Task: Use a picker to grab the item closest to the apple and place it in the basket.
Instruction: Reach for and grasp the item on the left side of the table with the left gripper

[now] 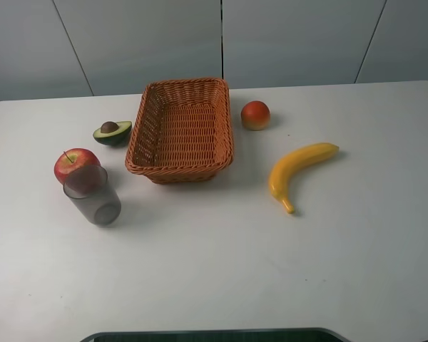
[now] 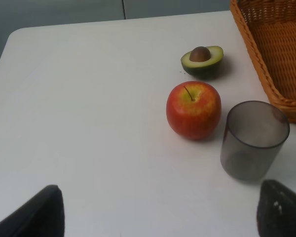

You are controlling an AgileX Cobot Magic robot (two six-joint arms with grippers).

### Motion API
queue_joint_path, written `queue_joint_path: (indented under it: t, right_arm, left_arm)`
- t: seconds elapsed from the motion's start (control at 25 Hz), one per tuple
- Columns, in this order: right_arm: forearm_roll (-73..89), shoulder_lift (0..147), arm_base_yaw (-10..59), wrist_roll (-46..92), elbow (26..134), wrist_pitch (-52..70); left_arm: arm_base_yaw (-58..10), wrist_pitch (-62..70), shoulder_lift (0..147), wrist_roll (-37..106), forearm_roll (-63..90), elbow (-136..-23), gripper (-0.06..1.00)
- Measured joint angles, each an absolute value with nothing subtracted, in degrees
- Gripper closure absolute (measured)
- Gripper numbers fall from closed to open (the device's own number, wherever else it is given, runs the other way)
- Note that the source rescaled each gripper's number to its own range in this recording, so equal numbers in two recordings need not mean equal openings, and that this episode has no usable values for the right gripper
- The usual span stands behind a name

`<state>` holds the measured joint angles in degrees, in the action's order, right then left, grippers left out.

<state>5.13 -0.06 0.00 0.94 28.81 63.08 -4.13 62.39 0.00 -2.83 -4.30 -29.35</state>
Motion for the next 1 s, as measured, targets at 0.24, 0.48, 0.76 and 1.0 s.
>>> queue_joint_path:
  t: [0.24, 0.48, 0.76, 1.0]
  right_arm:
    - [5.1, -0.1, 0.0, 0.9, 28.8, 63.1]
    - [5.1, -0.1, 0.0, 0.9, 28.8, 63.1]
    - [5.1, -0.1, 0.0, 0.9, 28.8, 63.1]
    - [5.1, -0.1, 0.0, 0.9, 28.8, 63.1]
  left_arm:
    - [-4.1, 62.4, 0.0, -2.8, -4.3, -29.4, -0.06]
    - [-4.1, 62.4, 0.0, -2.8, -4.3, -29.4, -0.06]
    - [-4.1, 62.4, 0.0, -2.8, -4.3, -29.4, -0.06]
    - [-4.1, 62.4, 0.0, -2.8, -4.3, -29.4, -0.06]
